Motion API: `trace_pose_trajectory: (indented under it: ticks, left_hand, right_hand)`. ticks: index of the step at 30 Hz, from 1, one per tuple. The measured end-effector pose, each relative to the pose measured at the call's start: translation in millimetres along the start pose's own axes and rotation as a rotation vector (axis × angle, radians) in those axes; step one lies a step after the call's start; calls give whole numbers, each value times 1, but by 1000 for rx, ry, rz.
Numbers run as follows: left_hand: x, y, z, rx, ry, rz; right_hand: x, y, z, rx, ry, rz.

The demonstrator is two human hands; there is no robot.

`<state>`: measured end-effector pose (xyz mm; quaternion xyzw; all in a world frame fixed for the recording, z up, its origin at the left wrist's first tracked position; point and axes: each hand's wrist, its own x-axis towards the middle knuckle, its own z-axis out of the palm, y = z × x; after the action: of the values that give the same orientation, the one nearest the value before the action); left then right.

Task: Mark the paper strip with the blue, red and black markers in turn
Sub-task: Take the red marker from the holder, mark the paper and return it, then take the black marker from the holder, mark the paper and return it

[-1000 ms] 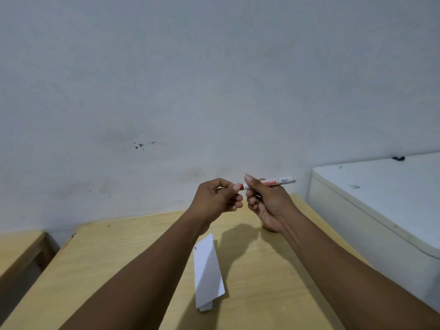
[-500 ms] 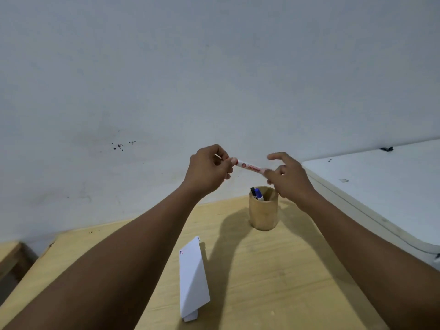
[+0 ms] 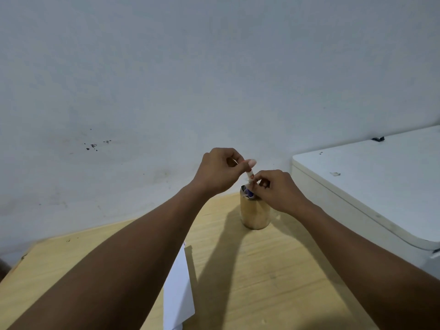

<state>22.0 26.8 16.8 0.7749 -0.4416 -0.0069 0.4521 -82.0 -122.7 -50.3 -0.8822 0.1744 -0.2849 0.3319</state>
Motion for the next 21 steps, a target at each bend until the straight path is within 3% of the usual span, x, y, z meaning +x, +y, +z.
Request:
trace_pose_trajectory:
  ticks: [3, 9, 16, 21]
  left_hand:
    - [2, -2, 1, -56, -46, -90]
    - [-7, -36, 21, 273, -255, -64]
    - [0, -46, 38, 269, -140, -25]
    - [1, -36, 11, 259, -1, -1]
  right_hand:
    - [1, 3, 2, -3, -18, 45]
    - [-9, 13, 0, 30, -23, 78]
    - [-13, 12, -5, 184, -8, 107]
    - [-14, -7, -12, 215, 73, 118]
